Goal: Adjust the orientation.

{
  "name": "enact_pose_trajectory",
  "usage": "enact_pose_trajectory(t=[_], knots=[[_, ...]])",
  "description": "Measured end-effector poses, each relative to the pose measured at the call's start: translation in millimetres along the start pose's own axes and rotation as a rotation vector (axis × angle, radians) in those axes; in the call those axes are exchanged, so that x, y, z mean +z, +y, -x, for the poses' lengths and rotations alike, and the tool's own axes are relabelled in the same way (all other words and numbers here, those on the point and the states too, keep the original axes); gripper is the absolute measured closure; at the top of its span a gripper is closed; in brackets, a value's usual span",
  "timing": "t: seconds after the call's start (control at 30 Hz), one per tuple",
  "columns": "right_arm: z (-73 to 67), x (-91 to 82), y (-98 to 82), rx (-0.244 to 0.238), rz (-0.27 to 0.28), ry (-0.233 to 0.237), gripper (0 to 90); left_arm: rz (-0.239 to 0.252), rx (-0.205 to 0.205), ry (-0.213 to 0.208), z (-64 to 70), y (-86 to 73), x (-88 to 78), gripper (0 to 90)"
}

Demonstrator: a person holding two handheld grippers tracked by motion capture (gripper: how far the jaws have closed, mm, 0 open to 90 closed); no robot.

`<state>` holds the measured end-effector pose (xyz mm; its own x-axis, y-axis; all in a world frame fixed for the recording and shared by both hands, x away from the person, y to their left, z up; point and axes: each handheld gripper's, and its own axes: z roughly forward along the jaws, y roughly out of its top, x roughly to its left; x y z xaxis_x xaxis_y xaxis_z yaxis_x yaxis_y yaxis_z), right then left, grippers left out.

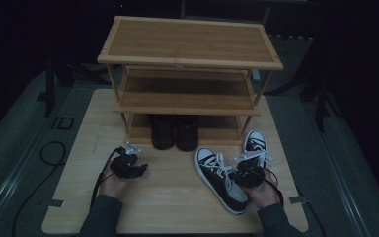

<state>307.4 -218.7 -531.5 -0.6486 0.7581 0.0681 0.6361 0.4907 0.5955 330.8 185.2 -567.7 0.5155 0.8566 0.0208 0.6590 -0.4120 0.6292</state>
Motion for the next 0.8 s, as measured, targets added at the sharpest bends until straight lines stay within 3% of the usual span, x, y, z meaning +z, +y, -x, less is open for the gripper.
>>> enact_pose_trajectory(t=[0.17,0.3,0.5,0.63,0.8], knots=[[-0.9,-10.7,-0.3,-0.038,-0.023,0.02,71.6,0.0,0.001,-0.001,-0.1,0.0,0.0,50.1],[2.1,-27.8,-0.8,-0.037,0.003,0.034,70.3,-0.001,0.002,-0.002,-0.2,0.1,0.0,50.1],[9.6,-46.4,0.3,-0.024,0.027,0.015,67.0,0.0,0.001,-0.001,-0.2,0.1,0.0,50.1],[16.8,-54.6,-0.8,0.009,0.061,-0.011,66.0,0.0,0.002,-0.002,-0.3,0.1,0.0,50.1],[29.1,-62.4,-4.2,0.05,0.057,-0.103,64.5,0.0,0.003,-0.003,-0.3,0.1,0.0,50.1]])
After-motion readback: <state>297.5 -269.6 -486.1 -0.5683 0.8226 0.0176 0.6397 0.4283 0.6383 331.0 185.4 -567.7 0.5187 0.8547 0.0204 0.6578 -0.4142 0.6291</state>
